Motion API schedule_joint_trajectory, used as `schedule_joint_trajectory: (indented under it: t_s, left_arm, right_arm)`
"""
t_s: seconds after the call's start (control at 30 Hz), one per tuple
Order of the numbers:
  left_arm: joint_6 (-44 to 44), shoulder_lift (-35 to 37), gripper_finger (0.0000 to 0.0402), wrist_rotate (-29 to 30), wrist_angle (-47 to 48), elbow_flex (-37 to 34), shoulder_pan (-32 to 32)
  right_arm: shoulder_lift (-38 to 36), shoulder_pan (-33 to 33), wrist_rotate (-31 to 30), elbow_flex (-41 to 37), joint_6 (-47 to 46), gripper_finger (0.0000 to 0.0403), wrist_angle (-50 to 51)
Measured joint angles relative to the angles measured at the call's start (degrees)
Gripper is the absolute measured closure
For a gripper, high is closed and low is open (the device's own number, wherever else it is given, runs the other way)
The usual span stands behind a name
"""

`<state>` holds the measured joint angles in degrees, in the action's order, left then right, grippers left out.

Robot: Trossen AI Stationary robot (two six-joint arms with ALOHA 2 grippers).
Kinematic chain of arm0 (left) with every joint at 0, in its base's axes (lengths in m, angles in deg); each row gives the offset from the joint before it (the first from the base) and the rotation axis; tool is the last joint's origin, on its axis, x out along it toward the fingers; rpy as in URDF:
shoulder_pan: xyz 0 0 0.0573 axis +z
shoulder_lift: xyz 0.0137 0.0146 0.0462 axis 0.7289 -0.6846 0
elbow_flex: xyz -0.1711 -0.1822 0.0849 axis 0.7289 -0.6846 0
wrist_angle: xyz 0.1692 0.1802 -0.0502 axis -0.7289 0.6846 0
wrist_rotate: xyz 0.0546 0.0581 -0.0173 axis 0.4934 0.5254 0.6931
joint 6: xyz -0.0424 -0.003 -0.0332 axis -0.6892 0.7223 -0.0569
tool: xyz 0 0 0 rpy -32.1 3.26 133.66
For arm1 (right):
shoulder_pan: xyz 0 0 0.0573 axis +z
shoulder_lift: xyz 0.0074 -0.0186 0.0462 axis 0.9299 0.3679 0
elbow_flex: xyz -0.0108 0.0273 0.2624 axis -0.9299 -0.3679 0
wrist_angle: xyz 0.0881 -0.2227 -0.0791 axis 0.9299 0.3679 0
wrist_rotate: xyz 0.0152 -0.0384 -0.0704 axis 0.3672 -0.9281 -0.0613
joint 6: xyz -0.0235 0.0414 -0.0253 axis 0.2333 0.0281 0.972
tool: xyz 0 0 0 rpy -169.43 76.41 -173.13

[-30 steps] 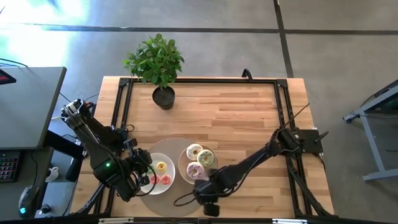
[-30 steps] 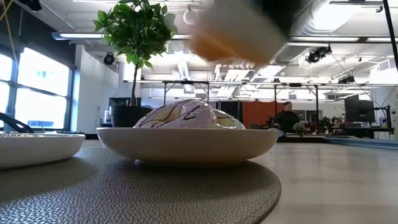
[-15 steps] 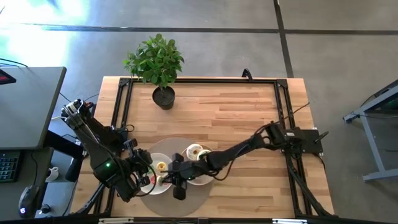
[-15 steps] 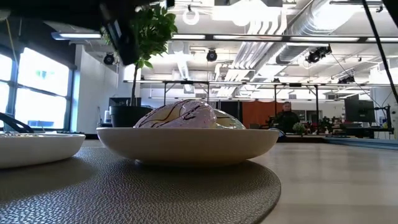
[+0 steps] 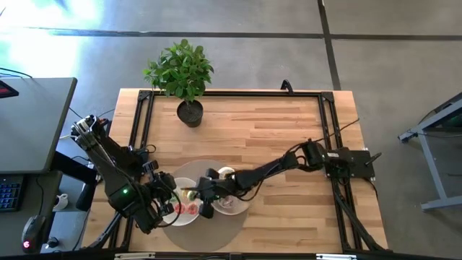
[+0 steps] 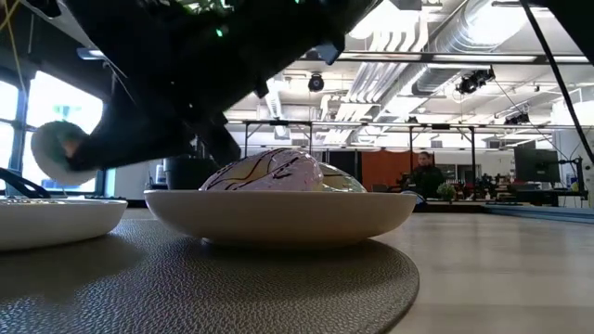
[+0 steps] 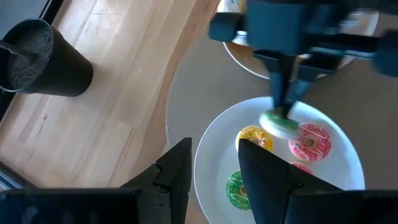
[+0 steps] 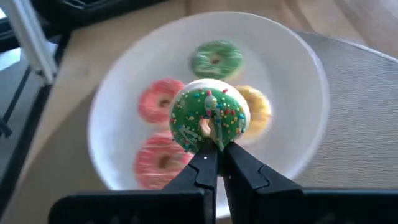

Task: Pick & Place donuts
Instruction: Put the small green donut on the white plate, then return to Home Position

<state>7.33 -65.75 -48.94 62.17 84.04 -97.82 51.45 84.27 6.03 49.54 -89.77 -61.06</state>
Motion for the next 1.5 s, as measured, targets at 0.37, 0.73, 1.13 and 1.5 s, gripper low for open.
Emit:
schedule_joint_trajectory:
  t_s: [0.37,0.73,1.13,1.5]
  left_arm:
    - [-0.04,0.00,0.0273,-1.50,-0.22,0.00,0.00]
    - [-0.02,0.00,0.0273,-1.46,-0.21,0.00,0.00]
    - [-5.03,0.03,0.0273,4.21,4.44,0.04,0.00]
    - [-5.97,9.09,0.0273,15.10,6.88,0.04,-0.04]
  right_arm:
    - [-0.17,-3.42,7.33,0.04,2.05,0.0361,4.90]
    - [-0.52,-2.18,7.50,0.04,6.50,0.0283,4.99]
    - [-17.21,-3.19,10.93,0.07,14.82,0.0275,15.80]
    - [-41.80,-0.59,-3.30,-0.07,18.88,0.0275,40.23]
